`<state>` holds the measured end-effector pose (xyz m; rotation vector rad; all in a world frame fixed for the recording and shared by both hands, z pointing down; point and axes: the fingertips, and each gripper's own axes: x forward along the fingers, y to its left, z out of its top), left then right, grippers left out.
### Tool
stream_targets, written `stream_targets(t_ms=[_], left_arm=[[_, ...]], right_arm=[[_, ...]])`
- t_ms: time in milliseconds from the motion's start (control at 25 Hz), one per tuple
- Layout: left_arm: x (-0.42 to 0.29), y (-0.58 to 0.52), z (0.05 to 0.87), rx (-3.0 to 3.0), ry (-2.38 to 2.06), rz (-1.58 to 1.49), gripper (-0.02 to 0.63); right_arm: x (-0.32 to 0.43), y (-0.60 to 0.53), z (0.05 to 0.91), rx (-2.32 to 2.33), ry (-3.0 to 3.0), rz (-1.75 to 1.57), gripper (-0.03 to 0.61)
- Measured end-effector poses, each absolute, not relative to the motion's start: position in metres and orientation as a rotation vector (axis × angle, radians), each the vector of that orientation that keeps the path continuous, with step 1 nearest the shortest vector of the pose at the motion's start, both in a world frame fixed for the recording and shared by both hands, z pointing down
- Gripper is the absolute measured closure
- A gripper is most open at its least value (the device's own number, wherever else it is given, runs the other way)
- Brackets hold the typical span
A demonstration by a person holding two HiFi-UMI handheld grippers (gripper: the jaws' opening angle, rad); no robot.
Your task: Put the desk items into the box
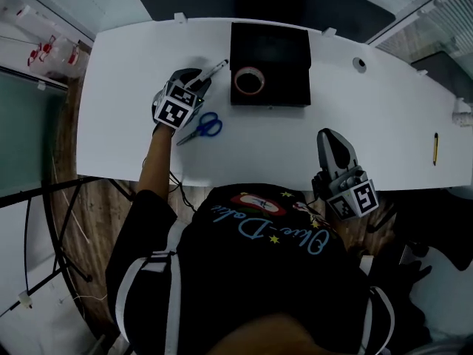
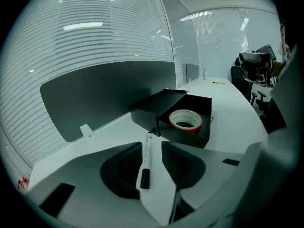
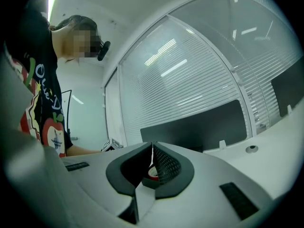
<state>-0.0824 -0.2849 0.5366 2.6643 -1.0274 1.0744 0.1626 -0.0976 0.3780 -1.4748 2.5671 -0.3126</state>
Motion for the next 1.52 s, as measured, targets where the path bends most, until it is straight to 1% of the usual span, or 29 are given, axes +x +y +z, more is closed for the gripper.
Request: stream_targets(t_ms=[480, 880, 1000, 1160, 1280, 1520], left_arm=[[-0.073, -0.309, 0.577, 2.606, -0.875, 1.194, 0.468], [-0.075, -0.318, 0.606, 2.536, -0.807, 1.242, 0.468], [-0.077, -0.318, 0.609, 2.515, -0.797, 1.215, 0.463], [-0.076, -0.317, 0.609, 2.518, -0.777, 1.205, 0.474], [-0.071, -0.313, 0.608, 2.542, -0.758, 1.257, 0.518], [-0.071, -0.312, 0.609, 2.518, -0.778, 1.263, 0.525]], right_arm=[[0.171, -0.097, 0.379, -1.574, 2.526, -0.314, 0.566], [0.167, -0.101, 0.383, -1.591, 2.531, -0.33, 0.566], [0.167, -0.102, 0.383, -1.598, 2.538, -0.327, 0.566], [0.165, -0.102, 0.387, -1.6, 2.561, -0.328, 0.566], [0.162, -0.103, 0.387, -1.582, 2.563, -0.33, 0.566], [0.163, -0.103, 0.386, -1.578, 2.563, -0.322, 0.566]])
